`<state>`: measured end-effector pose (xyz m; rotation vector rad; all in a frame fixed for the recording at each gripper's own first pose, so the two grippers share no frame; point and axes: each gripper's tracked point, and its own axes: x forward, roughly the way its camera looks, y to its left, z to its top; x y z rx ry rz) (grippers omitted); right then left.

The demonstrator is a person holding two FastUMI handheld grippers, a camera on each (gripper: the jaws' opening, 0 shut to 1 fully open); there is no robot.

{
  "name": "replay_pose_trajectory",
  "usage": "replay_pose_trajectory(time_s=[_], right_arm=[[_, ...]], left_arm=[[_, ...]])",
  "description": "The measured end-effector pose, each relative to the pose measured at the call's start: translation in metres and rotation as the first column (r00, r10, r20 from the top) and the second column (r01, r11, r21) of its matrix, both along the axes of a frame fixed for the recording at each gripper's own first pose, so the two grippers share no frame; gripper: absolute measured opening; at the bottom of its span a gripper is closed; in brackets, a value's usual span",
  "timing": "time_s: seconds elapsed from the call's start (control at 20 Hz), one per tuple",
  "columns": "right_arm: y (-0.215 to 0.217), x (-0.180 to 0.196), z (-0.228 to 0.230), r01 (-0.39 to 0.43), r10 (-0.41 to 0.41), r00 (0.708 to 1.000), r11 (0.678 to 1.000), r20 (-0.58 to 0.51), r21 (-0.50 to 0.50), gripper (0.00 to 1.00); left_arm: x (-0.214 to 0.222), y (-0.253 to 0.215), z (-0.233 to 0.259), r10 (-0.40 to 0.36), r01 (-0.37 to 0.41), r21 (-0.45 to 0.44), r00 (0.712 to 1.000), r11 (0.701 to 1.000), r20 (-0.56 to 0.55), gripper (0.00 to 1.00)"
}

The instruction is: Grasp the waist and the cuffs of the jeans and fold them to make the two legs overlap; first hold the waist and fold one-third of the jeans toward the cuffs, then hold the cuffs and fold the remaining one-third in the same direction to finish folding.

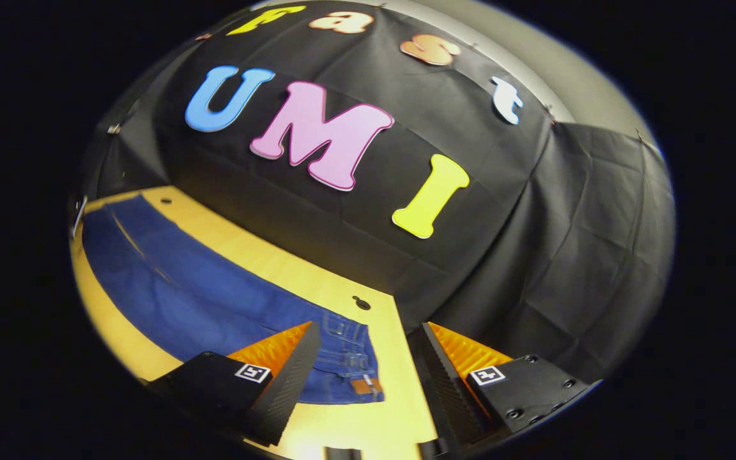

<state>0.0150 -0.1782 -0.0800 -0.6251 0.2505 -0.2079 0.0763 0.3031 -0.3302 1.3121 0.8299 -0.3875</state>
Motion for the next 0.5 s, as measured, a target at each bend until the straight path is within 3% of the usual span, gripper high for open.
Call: replay_pose_trajectory(time_s=[0.05, 0.1, 0.25, 0.4, 0.5], right_arm=[[-0.01, 0.002, -0.004, -0.006, 0.006, 1.0, 1.0, -0.016, -0.027, 0.96], [-0.02, 0.003, -0.01, -0.011, 0.009, 0.999, 0.999, -0.037, -0.048, 0.96], [-0.051, 0.009, -0.027, -0.053, 0.033, 0.993, 0.983, -0.114, -0.178, 0.96], [-0.083, 0.018, -0.05, -0.193, 0.096, 0.959, 0.91, -0.265, -0.368, 0.96], [-0.102, 0.017, -0.076, -0.284, 0.117, 0.919, 0.858, -0.376, -0.428, 0.96]], left_arm=[[-0.001, -0.001, 0.0, 0.019, -0.019, -0.013, 1.0, 1.0, -0.006, 0.19], [-0.004, -0.002, -0.002, 0.032, -0.033, -0.028, 0.999, 0.999, -0.023, 0.08], [-0.011, -0.006, -0.006, 0.064, -0.072, -0.067, 0.992, 0.995, -0.109, 0.06], [-0.017, -0.009, -0.008, 0.076, -0.092, -0.086, 0.981, 0.992, -0.177, 0.06], [-0.015, -0.007, -0.006, 0.064, -0.074, -0.054, 0.982, 0.996, -0.176, 0.06]])
